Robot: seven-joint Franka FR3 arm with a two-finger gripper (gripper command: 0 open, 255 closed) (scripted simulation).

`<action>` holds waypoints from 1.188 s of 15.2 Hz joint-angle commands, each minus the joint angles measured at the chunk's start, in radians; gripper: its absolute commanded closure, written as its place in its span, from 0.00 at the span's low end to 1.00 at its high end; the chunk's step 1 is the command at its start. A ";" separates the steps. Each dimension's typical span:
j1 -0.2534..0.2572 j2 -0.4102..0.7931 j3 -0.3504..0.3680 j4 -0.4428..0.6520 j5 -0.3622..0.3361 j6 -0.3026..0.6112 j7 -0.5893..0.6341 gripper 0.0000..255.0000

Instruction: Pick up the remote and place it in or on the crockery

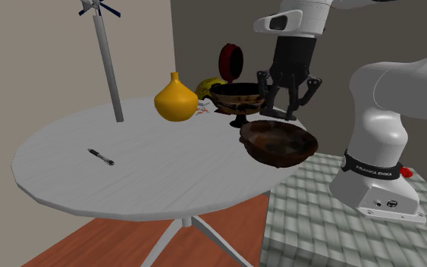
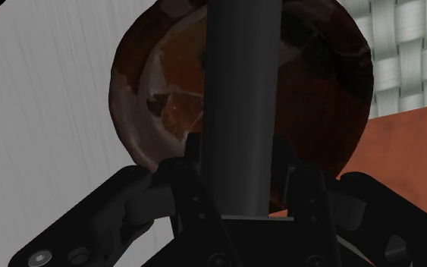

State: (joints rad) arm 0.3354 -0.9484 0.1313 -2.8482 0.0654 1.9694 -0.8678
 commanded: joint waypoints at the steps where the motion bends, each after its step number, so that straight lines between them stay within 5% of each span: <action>1: 0.001 0.008 0.002 -0.023 0.002 0.032 0.001 1.00; 10: 0.002 0.013 0.005 -0.040 0.004 0.054 0.001 1.00; 11: 0.002 0.013 0.005 -0.040 0.004 0.054 0.001 0.00; 16: 0.002 0.013 0.005 -0.040 0.004 0.054 0.001 0.00; 18: 0.001 -0.011 -0.001 0.017 0.000 -0.027 0.001 0.00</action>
State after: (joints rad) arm 0.3393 -0.9544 0.1353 -2.8554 0.0692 1.9730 -0.8634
